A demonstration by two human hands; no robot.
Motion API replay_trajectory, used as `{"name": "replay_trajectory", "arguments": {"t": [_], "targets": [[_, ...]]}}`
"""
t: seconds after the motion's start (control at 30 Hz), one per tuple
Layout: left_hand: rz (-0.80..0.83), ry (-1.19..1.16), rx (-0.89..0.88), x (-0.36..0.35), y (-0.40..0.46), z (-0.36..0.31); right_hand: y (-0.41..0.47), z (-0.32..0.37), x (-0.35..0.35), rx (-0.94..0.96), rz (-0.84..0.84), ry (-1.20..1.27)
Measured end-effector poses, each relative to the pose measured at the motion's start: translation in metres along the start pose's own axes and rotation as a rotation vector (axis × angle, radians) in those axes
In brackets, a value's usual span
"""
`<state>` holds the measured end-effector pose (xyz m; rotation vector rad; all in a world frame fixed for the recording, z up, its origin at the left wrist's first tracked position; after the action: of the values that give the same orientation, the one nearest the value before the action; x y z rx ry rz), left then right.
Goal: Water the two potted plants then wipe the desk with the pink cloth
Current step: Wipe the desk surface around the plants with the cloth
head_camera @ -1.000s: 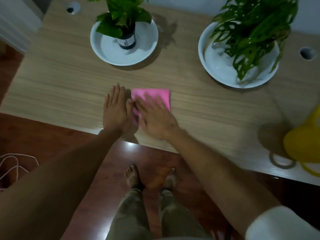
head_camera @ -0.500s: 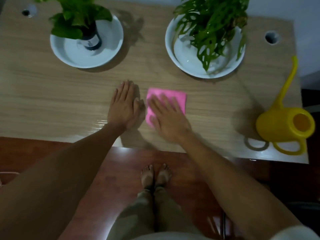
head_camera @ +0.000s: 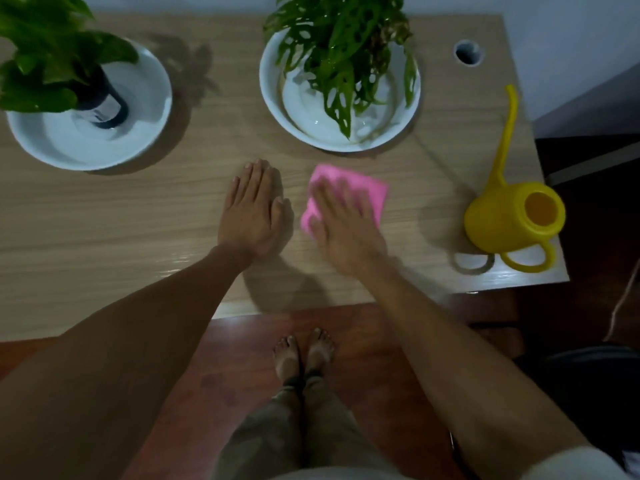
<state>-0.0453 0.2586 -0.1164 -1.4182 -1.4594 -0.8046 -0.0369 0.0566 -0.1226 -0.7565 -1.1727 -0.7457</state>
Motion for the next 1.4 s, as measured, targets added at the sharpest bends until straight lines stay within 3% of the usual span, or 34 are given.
{"name": "replay_trajectory", "arguments": {"t": [0.07,0.13,0.23,0.4,0.57,0.67,0.8,0.93,1.0,1.07,1.27,1.4], "targets": [[-0.009,-0.004,-0.025,-0.002,0.008,-0.012,-0.040,-0.002,-0.006,0.218,0.072,-0.053],[-0.013,0.001,-0.033,-0.005,0.015,-0.020,-0.072,-0.021,-0.007,0.264,0.101,-0.064],[-0.020,0.002,-0.032,-0.016,0.023,-0.032,-0.074,-0.064,0.007,-0.022,0.064,-0.023],[-0.090,0.030,-0.008,-0.038,0.032,-0.053,0.014,-0.127,0.040,-0.489,-0.087,0.140],[-0.135,0.055,-0.007,-0.049,0.034,-0.058,0.090,-0.185,0.057,-0.713,-0.167,0.211],[-0.130,0.075,-0.008,-0.049,0.034,-0.058,0.094,-0.188,0.055,-0.686,-0.156,0.183],[-0.117,0.063,-0.002,-0.045,0.032,-0.060,0.058,-0.131,0.034,-0.559,-0.112,0.156],[-0.120,0.089,0.000,-0.044,0.032,-0.060,0.000,-0.048,0.005,-0.240,-0.072,0.113],[-0.128,0.097,-0.005,-0.045,0.032,-0.061,-0.012,-0.046,-0.002,-0.153,-0.052,0.078],[-0.133,0.095,-0.009,-0.045,0.032,-0.062,0.004,-0.073,0.007,-0.240,-0.074,0.079],[-0.118,0.090,-0.003,-0.047,0.034,-0.061,0.088,-0.211,0.054,-0.793,-0.201,0.219],[-0.115,0.116,-0.017,-0.049,0.037,-0.055,0.100,-0.226,0.059,-0.959,-0.272,0.307]]}}
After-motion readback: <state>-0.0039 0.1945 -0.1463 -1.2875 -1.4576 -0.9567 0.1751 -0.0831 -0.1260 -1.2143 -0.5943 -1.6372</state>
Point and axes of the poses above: each hand's wrist, its own y-axis towards the middle knuckle, its own x-axis out of the back of the hand, z = x × y, the point moved 1 cm from there along y, towards the middle knuckle, and after that the axes turned 9 degrees about x, right-handed, at the moved point
